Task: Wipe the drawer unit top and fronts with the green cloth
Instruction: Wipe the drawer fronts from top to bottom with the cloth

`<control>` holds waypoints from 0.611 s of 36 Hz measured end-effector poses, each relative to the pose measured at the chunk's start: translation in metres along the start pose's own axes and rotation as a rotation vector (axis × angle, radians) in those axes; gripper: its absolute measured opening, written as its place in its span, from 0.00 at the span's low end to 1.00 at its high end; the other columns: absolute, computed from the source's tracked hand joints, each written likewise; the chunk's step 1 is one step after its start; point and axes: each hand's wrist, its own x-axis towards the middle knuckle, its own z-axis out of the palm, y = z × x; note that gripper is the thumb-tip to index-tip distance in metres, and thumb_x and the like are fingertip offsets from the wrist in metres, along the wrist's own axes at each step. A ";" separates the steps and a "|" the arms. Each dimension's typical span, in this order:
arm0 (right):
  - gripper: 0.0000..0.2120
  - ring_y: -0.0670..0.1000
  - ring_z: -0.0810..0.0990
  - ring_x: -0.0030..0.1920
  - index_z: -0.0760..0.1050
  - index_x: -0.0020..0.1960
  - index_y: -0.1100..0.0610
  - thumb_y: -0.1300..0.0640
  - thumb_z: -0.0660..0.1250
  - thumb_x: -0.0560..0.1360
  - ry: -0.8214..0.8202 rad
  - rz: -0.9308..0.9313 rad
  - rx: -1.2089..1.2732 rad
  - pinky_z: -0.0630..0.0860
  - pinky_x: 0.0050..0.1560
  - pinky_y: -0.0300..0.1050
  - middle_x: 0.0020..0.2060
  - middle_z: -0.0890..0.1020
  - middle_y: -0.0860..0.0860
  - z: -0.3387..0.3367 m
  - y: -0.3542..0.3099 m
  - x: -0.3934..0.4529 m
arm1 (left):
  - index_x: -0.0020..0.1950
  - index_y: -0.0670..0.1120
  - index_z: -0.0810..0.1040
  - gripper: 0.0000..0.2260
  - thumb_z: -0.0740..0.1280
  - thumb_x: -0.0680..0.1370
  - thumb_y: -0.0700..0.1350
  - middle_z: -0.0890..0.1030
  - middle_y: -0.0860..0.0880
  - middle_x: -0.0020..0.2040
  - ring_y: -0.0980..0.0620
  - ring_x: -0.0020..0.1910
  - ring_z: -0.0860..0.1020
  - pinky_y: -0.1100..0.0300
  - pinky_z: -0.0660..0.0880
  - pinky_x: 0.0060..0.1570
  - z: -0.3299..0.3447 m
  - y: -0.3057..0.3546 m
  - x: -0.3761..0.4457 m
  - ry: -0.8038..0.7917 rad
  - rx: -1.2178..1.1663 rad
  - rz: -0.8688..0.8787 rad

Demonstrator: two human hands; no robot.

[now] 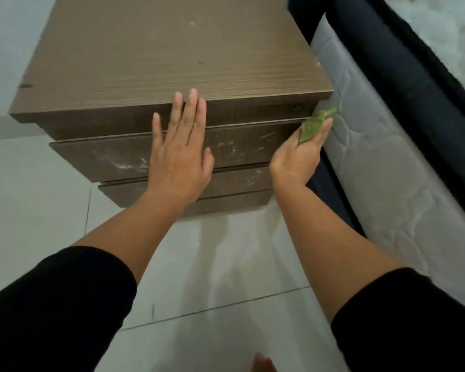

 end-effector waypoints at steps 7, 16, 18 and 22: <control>0.27 0.50 0.47 0.76 0.46 0.76 0.60 0.59 0.53 0.81 0.024 -0.154 0.097 0.40 0.72 0.37 0.77 0.50 0.54 0.032 0.044 0.004 | 0.77 0.42 0.44 0.32 0.56 0.78 0.48 0.43 0.45 0.78 0.47 0.76 0.41 0.46 0.38 0.72 0.049 -0.016 -0.012 0.172 0.062 0.075; 0.29 0.52 0.41 0.76 0.40 0.76 0.56 0.52 0.52 0.81 -0.018 -0.451 -0.006 0.42 0.76 0.52 0.77 0.41 0.54 0.039 0.082 0.015 | 0.77 0.44 0.42 0.30 0.51 0.80 0.54 0.42 0.47 0.78 0.50 0.76 0.38 0.46 0.37 0.73 0.079 -0.041 -0.026 0.242 0.094 -0.026; 0.31 0.52 0.40 0.76 0.39 0.76 0.56 0.51 0.52 0.81 -0.037 -0.477 -0.054 0.41 0.76 0.54 0.76 0.40 0.54 0.036 0.084 0.014 | 0.77 0.45 0.41 0.30 0.49 0.80 0.55 0.42 0.47 0.78 0.50 0.76 0.39 0.46 0.38 0.73 0.075 -0.045 -0.029 0.228 0.099 -0.037; 0.33 0.53 0.38 0.76 0.36 0.76 0.57 0.49 0.52 0.81 -0.066 -0.453 -0.117 0.41 0.75 0.57 0.76 0.37 0.55 0.037 0.079 0.011 | 0.77 0.45 0.42 0.29 0.48 0.80 0.56 0.44 0.47 0.78 0.50 0.76 0.40 0.45 0.39 0.74 0.067 -0.049 -0.032 0.190 0.108 -0.034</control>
